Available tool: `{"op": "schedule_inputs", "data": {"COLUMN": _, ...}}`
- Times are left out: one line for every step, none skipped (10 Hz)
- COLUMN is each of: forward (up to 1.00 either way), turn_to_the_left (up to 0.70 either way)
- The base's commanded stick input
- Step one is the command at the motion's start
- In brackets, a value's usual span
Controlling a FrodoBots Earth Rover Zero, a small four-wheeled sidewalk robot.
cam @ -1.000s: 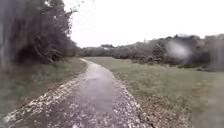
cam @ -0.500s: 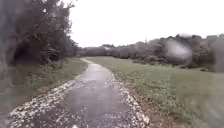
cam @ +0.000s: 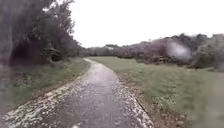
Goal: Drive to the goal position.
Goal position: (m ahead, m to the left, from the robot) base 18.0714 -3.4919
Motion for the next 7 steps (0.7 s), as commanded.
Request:
{"op": "schedule_inputs", "data": {"forward": 0.7, "turn_to_the_left": 0.0}}
{"op": "schedule_inputs", "data": {"forward": 0.7, "turn_to_the_left": 0.0}}
{"op": "schedule_inputs", "data": {"forward": 0.7, "turn_to_the_left": 0.0}}
{"op": "schedule_inputs", "data": {"forward": 0.7, "turn_to_the_left": 0.0}}
{"op": "schedule_inputs", "data": {"forward": 0.7, "turn_to_the_left": 0.0}}
{"op": "schedule_inputs", "data": {"forward": 0.7, "turn_to_the_left": 0.0}}
{"op": "schedule_inputs", "data": {"forward": 0.7, "turn_to_the_left": 0.0}}
